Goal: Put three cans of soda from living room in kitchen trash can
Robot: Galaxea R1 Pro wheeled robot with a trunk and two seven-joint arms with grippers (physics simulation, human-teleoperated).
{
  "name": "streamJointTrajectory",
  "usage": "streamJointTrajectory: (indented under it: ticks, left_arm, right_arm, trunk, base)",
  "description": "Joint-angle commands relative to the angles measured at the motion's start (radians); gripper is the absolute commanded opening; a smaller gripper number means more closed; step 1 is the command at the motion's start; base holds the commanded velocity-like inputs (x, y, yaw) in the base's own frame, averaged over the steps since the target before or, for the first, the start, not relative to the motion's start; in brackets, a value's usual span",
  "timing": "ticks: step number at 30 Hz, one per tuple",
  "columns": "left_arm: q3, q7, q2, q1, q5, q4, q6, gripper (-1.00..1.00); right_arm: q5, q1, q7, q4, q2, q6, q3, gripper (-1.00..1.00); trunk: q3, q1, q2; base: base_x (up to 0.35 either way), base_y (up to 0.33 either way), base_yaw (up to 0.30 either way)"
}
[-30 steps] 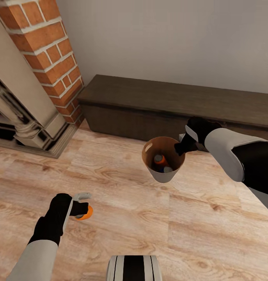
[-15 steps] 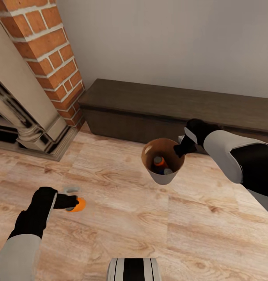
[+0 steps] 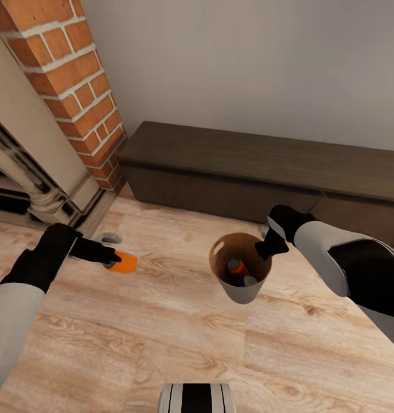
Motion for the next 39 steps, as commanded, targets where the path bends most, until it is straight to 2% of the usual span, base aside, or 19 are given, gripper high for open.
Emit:
streamJointTrajectory:
  ticks: [1, 3, 6, 9, 11, 13, 14, 16, 17, 19, 20, 21, 23, 24, 25, 26, 27, 30, 39]
  left_arm:
    - [-0.09, -0.098, 0.017, -0.075, -0.004, 0.071, 0.0, -1.0]
    - [-0.149, -0.193, 0.026, -0.141, -0.005, 0.113, 0.0, -1.0]
    - [-0.193, -0.332, 0.033, -0.234, -0.006, 0.147, 0.0, -1.0]
    - [-0.221, -0.43, 0.035, -0.323, -0.006, 0.16, 0.0, -1.0]
    - [-0.267, -0.517, 0.036, -0.394, -0.006, 0.173, 0.0, -1.0]
    - [-0.353, -0.619, 0.032, -0.477, -0.006, 0.209, 0.0, -1.0]
    - [-0.39, -0.642, 0.028, -0.511, -0.006, 0.229, 0.0, -1.0]
    - [-0.416, -0.642, 0.022, -0.539, -0.006, 0.248, 0.0, -1.0]
    - [-0.447, -0.642, -0.009, -0.58, -0.006, 0.278, 0.0, -1.0]
    - [-0.461, -0.642, -0.04, -0.592, -0.006, 0.293, 0.0, -1.0]
    - [-0.478, -0.642, -0.077, -0.6, -0.007, 0.312, 0.0, -1.0]
    - [-0.487, -0.642, -0.094, -0.603, -0.007, 0.322, 0.0, -1.0]
    - [-0.52, -0.642, -0.152, -0.61, -0.013, 0.366, 0.0, -1.0]
    - [-0.528, -0.642, -0.163, -0.611, -0.019, 0.376, 0.0, -1.0]
    - [-0.541, -0.642, -0.183, -0.612, -0.04, 0.393, 0.0, -1.0]
    - [-0.549, -0.642, -0.207, -0.612, -0.084, 0.409, 0.0, -1.0]
    - [-0.552, -0.642, -0.219, -0.612, -0.112, 0.415, 0.0, -1.0]
    - [-0.555, -0.642, -0.255, -0.612, -0.153, 0.422, 0.0, -1.0]
    - [-0.554, -0.627, -0.324, -0.606, -0.173, 0.424, 0.0, -1.0]
  right_arm:
    - [-0.017, 0.01, 0.008, -0.002, 0.0, 0.002, -0.018, -1.0]
    - [-0.016, 0.017, 0.008, -0.002, 0.001, 0.002, -0.018, -1.0]
    - [-0.016, 0.022, 0.007, -0.002, 0.006, 0.002, -0.016, -1.0]
    - [-0.018, 0.024, 0.007, -0.002, 0.014, 0.002, -0.015, -1.0]
    - [-0.017, 0.026, 0.007, -0.002, 0.027, 0.002, -0.015, -1.0]
    - [-0.017, 0.028, 0.007, -0.003, 0.042, 0.002, -0.015, -1.0]
    - [-0.017, 0.029, 0.006, -0.006, 0.05, 0.002, -0.015, -1.0]
    - [-0.017, 0.03, 0.006, -0.009, 0.062, 0.002, -0.015, -1.0]
    - [-0.017, 0.032, 0.003, -0.014, 0.088, 0.002, -0.015, -1.0]
    - [-0.017, 0.034, 0.001, -0.015, 0.101, 0.002, -0.015, -1.0]
    - [-0.017, 0.036, 0.0, -0.017, 0.11, 0.002, -0.015, -1.0]
    - [-0.017, 0.036, 0.0, -0.017, 0.114, 0.002, -0.015, -1.0]
    - [-0.018, 0.038, 0.0, -0.02, 0.124, 0.002, -0.015, -1.0]
    - [-0.019, 0.038, 0.0, -0.021, 0.125, 0.002, -0.015, -1.0]
    - [-0.02, 0.038, 0.0, -0.031, 0.128, 0.002, -0.015, -1.0]
    - [-0.023, 0.039, 0.0, -0.05, 0.134, 0.002, -0.016, -1.0]
    - [-0.023, 0.039, 0.0, -0.059, 0.139, 0.002, -0.016, -1.0]
    - [-0.025, 0.039, -0.001, -0.07, 0.153, 0.002, -0.016, -1.0]
    - [-0.026, 0.038, 0.0, -0.089, 0.189, 0.002, -0.017, -1.0]
  trunk:
    - [0.003, -0.004, 0.007]
    - [0.01, -0.012, 0.021]
    - [0.019, -0.023, 0.042]
    - [0.028, -0.035, 0.063]
    - [0.035, -0.042, 0.077]
    - [0.035, -0.042, 0.077]
    - [0.035, -0.042, 0.077]
    - [0.035, -0.042, 0.077]
    - [0.035, -0.042, 0.077]
    - [0.035, -0.042, 0.077]
    - [0.035, -0.042, 0.077]
    - [0.035, -0.042, 0.077]
    - [0.035, -0.042, 0.077]
    - [0.035, -0.042, 0.077]
    - [0.035, -0.042, 0.077]
    - [0.035, -0.042, 0.077]
    - [0.035, -0.042, 0.077]
    - [0.035, -0.042, 0.077]
    - [0.035, -0.042, 0.077]
  base:
    - [0.0, 0.0, 0.0]
    - [0.0, 0.0, 0.0]
    - [0.0, 0.0, 0.0]
    - [0.0, 0.0, 0.0]
    - [0.0, 0.0, 0.0]
    - [0.0, 0.0, 0.0]
    - [0.0, 0.0, 0.0]
    - [0.0, 0.0, 0.0]
    - [0.0, 0.0, 0.0]
    - [0.0, 0.0, 0.0]
    - [0.0, 0.0, 0.0]
    - [0.0, 0.0, 0.0]
    - [0.0, 0.0, 0.0]
    - [0.0, 0.0, 0.0]
    - [0.0, 0.0, 0.0]
    - [0.0, 0.0, 0.0]
    - [0.0, 0.0, 0.0]
    - [0.0, 0.0, 0.0]
    - [0.0, 0.0, 0.0]
